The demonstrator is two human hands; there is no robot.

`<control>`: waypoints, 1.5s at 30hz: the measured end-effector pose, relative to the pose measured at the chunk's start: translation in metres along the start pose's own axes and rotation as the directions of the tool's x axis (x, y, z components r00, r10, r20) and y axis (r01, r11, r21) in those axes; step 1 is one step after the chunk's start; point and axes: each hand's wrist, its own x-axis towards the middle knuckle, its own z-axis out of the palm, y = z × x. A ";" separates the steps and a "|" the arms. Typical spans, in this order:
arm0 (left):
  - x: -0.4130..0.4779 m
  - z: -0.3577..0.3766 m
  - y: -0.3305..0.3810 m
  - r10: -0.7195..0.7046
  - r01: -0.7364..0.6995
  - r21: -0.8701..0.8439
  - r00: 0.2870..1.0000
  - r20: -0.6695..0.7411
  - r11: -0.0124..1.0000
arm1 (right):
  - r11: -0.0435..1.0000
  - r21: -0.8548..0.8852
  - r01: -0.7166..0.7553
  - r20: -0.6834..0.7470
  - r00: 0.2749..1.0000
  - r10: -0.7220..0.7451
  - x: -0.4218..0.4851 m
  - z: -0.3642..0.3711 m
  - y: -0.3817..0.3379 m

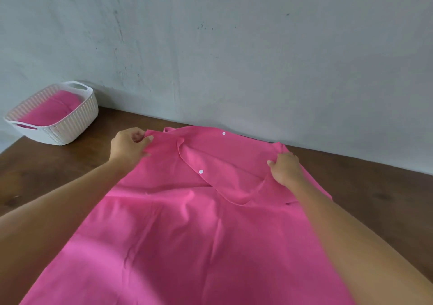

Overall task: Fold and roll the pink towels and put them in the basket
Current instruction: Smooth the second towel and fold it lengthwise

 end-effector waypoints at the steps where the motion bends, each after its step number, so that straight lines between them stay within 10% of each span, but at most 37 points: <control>1: -0.002 0.000 0.001 0.002 -0.002 0.010 1.000 -0.002 1.000 | 0.999 0.044 0.021 -0.052 0.998 -0.019 -0.002 -0.003 0.003; 10: -0.017 -0.003 0.005 -0.019 0.020 0.031 0.999 -0.039 0.999 | 0.969 0.245 0.037 -0.258 0.966 0.028 -0.016 -0.020 0.035; 28: -0.011 -0.046 0.020 -0.062 0.034 -0.162 0.984 -0.169 0.986 | 0.950 -0.276 0.148 -0.239 0.946 -0.217 -0.083 -0.096 0.097; 45: -0.023 -0.137 -0.003 -0.017 -0.003 -0.261 0.997 -0.072 0.965 | 0.849 -0.414 -0.328 -0.259 0.937 0.236 -0.197 -0.115 0.067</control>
